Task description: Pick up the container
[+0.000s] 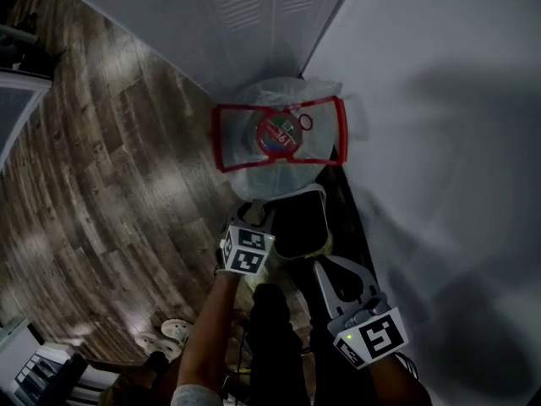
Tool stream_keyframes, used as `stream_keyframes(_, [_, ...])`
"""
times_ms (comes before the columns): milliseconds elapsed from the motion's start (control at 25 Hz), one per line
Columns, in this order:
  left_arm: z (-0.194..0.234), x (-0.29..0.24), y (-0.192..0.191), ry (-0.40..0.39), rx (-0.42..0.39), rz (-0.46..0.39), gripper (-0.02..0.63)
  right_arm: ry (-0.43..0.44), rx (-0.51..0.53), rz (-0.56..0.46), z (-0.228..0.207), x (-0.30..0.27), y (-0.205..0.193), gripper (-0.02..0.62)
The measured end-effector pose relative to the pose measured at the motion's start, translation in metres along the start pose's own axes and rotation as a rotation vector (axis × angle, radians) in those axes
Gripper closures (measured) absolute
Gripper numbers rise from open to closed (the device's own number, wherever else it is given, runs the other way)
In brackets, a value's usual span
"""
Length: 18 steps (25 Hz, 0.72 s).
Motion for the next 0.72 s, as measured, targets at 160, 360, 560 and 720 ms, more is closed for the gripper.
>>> stream_keyframes(160, [-0.001, -0.031, 0.001, -0.049, -0.049, 0.003, 0.404, -0.009, 0.01, 0.001, -0.009, -0.012, -0.01, 0.569])
stream_keyframes(360, [-0.013, -0.027, 0.004, -0.075, -0.111, 0.022, 0.458, -0.002, -0.003, 0.006, -0.006, -0.009, -0.01, 0.569])
stream_keyframes(560, [-0.039, -0.006, -0.005, -0.142, -0.264, 0.112, 0.492, 0.021, -0.017, 0.005, 0.009, 0.01, -0.002, 0.569])
stream_keyframes(720, [-0.071, -0.013, -0.001, -0.209, -0.482, 0.185, 0.499, 0.019, -0.015, 0.001, 0.011, 0.016, -0.003, 0.569])
Point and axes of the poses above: the fingertips, and each gripper's own axes: x backward along the fingers, z to its left, y out of its top, the point moved 9 cm from there along x, backward along the fingers, and after that the axes turned 12 degrees about z, right-handed, at the moved point
